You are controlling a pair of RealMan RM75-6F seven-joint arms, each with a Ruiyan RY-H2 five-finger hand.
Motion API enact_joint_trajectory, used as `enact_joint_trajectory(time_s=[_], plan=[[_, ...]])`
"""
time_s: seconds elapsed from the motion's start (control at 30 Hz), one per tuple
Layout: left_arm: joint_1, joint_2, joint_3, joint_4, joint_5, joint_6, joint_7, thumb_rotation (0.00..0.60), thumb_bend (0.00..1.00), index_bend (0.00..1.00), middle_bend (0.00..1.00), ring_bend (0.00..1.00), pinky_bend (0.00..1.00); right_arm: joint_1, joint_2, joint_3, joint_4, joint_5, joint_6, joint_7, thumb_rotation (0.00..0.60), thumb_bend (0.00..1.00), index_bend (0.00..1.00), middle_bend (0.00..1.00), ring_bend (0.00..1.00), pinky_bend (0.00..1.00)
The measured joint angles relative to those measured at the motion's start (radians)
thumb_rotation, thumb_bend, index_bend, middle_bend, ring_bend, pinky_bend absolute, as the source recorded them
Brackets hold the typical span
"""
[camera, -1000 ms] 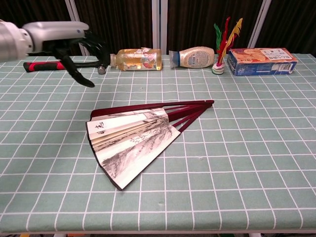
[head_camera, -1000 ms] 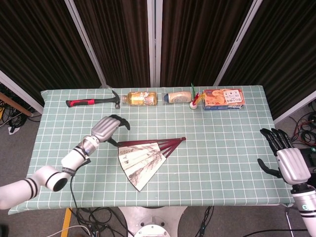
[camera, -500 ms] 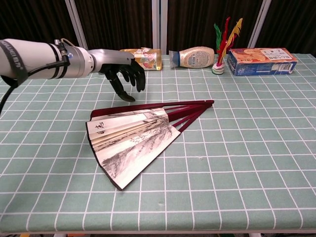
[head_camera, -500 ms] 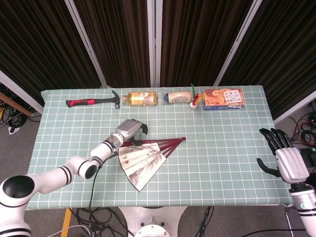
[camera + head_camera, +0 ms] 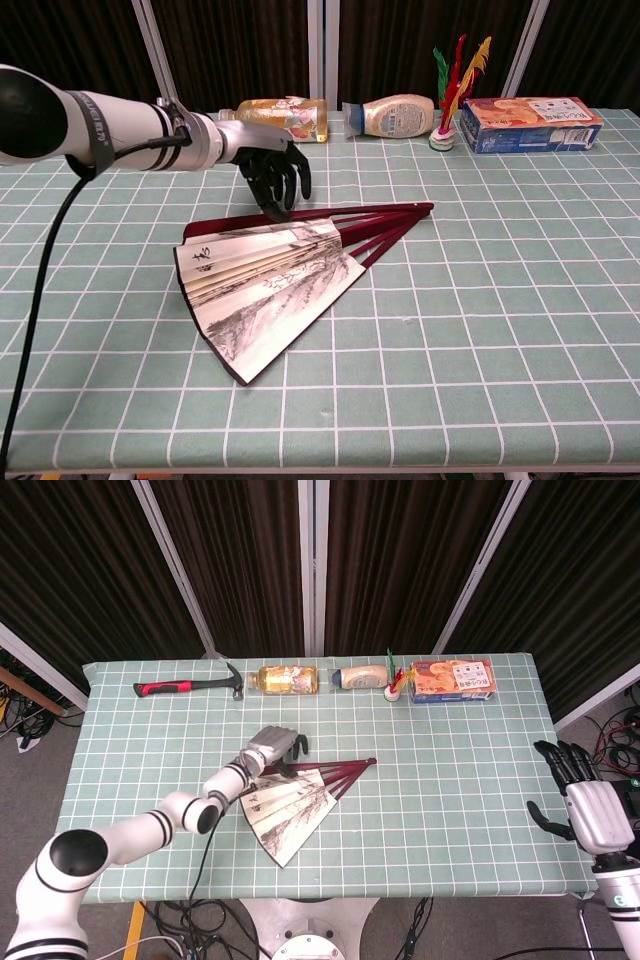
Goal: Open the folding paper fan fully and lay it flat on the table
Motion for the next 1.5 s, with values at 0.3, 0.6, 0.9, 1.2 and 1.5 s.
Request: enact_joint_trajectory(time_s=[0.3,0.6,0.9,1.2,1.5], plan=[[-0.017,-0.014,0.022,0.009,-0.027,0.002,0.008,0.6,0.25,0.39,0.51,0.41,0.22,-0.004,0.002,0.001,-0.006,0.007,0.002,-0.006,0.6,0.26,0.03,0.09,0.0,0.0],[-0.003,-0.015,0.039,-0.017,-0.01,0.046,0.015,0.6,0.25,0.43,0.53,0.43,0.22,-0.008,0.004,0.003,-0.01,0.009,0.009,-0.005,0.6,0.26,0.03,0.09,0.0,0.0],[0.01,-0.03,0.062,-0.032,0.018,0.106,0.063,0.6,0.26,0.43,0.53,0.43,0.24,-0.017,0.004,0.0,-0.008,0.007,0.018,0.0,0.6,0.26,0.03,0.1,0.0,0.0],[0.023,-0.024,0.062,-0.062,0.047,0.147,0.078,0.6,0.34,0.53,0.66,0.54,0.27,-0.026,0.004,0.004,-0.005,0.001,0.04,0.007,0.6,0.26,0.03,0.1,0.0,0.0],[0.058,0.031,0.051,-0.148,0.098,0.239,0.084,0.6,0.36,0.57,0.69,0.57,0.3,-0.033,0.008,0.004,-0.006,-0.008,0.055,0.013,0.6,0.26,0.03,0.1,0.0,0.0]])
